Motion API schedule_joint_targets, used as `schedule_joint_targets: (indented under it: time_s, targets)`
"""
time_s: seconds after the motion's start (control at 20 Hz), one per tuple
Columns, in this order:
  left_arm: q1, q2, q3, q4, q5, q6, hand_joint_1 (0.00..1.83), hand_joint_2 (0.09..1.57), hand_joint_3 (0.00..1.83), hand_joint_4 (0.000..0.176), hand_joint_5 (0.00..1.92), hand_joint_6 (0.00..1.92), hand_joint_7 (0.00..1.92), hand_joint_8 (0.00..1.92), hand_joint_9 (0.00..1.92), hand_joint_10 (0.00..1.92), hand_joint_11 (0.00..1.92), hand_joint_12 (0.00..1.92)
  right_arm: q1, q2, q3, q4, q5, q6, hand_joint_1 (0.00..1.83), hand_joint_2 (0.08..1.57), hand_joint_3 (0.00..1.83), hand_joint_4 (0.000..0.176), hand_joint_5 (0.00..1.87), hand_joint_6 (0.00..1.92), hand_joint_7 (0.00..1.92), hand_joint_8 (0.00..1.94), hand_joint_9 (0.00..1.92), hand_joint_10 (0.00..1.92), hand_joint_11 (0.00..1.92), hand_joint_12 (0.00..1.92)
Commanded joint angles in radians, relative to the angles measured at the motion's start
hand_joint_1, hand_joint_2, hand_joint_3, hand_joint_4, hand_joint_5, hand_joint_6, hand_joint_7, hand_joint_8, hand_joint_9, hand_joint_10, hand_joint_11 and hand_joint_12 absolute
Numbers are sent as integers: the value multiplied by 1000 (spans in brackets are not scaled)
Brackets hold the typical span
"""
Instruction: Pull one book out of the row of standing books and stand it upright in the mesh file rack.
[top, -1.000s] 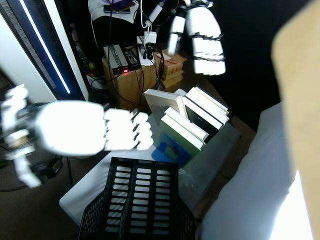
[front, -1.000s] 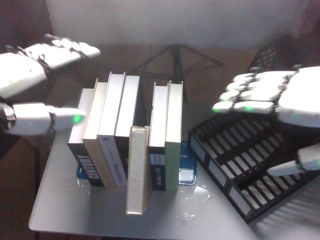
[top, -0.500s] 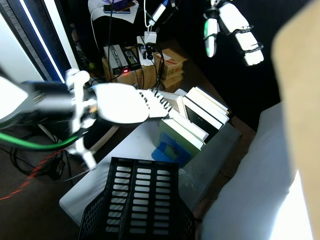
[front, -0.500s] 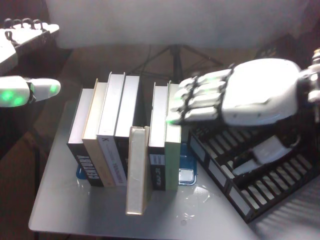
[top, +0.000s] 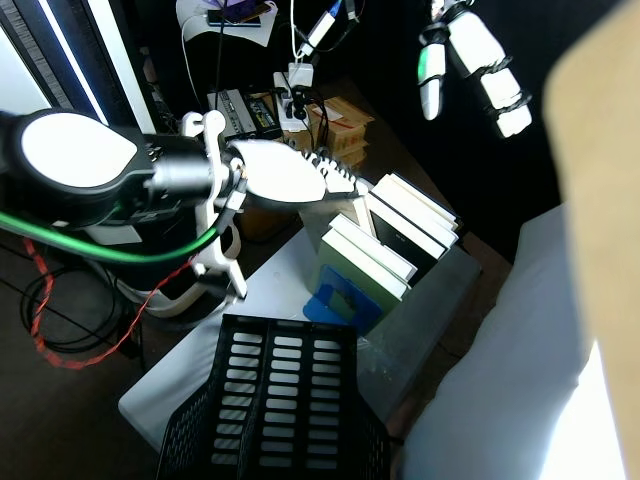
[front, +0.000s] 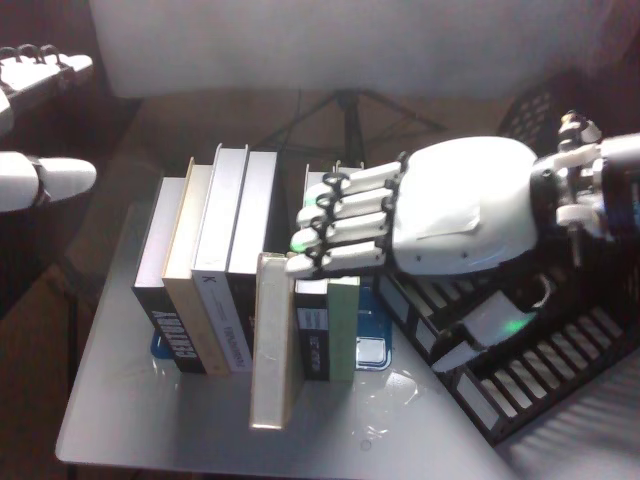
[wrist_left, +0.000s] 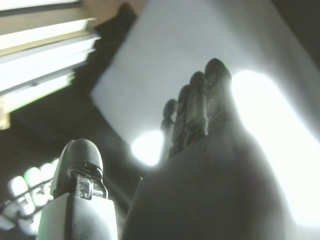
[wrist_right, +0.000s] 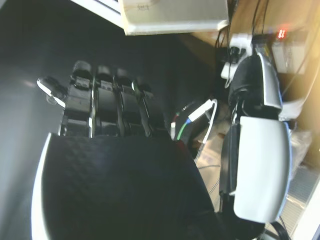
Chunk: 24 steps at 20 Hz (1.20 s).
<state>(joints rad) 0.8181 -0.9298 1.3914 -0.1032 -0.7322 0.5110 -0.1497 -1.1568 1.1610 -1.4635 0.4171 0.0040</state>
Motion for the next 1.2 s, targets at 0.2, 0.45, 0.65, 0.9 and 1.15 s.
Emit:
schedule_joint_targets:
  time_s: [0.2, 0.45, 0.65, 0.9, 1.15]
  targets:
    - [49, 30, -8, -97, -136, 12, 334, 1280, 7, 49, 26, 7, 0, 0, 0, 0, 0, 2, 28, -54, 15, -9, 37, 3, 665, 945, 0, 0, 0, 0, 0, 0, 0, 0, 0, 0]
    - [103, 31, -15, -145, -152, 12, 271, 1205, 0, 45, 19, 1, 0, 0, 0, 0, 0, 0, 24, -147, 56, -27, 34, 3, 665, 975, 0, 14, 0, 0, 0, 0, 0, 0, 0, 0]
    - [162, 42, -30, -206, -192, 12, 357, 1343, 25, 22, 20, 0, 0, 0, 0, 0, 0, 0, 18, -210, 69, -74, 17, 2, 882, 906, 0, 31, 0, 0, 0, 0, 0, 0, 0, 0]
    - [209, 57, -45, -254, -226, 12, 309, 1451, 23, 16, 21, 2, 0, 0, 0, 0, 0, 0, 7, -270, 85, -135, -17, 2, 947, 990, 4, 50, 190, 23, 206, 13, 226, 39, 0, 703]
    - [217, 60, -47, -270, -244, 12, 338, 1444, 0, 53, 0, 0, 0, 0, 0, 0, 3, 199, -30, -321, 107, -167, -45, -1, 1066, 1075, 8, 60, 557, 49, 505, 10, 318, 53, 0, 104]
